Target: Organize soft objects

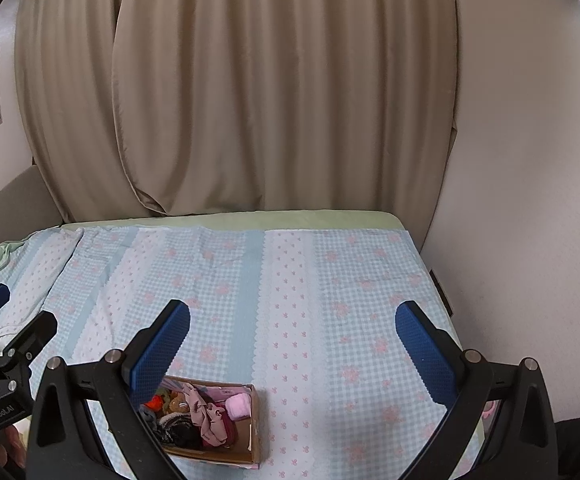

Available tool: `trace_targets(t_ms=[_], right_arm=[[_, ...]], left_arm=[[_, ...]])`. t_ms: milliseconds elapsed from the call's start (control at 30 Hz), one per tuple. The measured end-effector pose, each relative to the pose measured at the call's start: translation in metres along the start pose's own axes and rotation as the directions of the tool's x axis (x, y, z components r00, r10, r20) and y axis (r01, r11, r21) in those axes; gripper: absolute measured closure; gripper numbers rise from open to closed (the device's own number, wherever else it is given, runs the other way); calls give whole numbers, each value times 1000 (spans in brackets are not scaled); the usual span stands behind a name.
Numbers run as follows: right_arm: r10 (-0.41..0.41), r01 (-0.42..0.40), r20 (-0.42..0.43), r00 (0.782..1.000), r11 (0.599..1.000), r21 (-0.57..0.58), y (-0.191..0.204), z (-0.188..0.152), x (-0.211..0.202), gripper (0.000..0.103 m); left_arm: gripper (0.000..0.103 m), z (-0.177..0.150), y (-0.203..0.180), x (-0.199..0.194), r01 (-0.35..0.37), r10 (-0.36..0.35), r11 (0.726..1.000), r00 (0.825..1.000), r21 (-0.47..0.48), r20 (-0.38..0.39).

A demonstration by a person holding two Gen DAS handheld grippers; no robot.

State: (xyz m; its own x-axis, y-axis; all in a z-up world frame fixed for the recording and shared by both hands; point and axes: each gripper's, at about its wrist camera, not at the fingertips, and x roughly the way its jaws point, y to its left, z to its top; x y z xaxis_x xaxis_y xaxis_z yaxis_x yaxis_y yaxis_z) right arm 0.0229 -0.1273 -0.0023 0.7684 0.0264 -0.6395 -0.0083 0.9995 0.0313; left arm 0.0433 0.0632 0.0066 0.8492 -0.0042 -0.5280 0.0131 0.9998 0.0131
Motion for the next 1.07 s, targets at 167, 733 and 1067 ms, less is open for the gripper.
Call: trace_targets(t_ms=[167,733,1067], right_arm=[[5,-5,-1,1000,1000,3,1,-1,0,1],[7,-7,10,1000,1000,2,2,1,3,1],[15,-15,12,1000,1000,-2,6,3,11,1]], left_arm=[[0,0,2,0,-1,1,1000,1000,-8,2],[0,2,10,-7,-80,83,996,994,-35,69],[0,5,12,-1,-107,110,993,991,-40,81]])
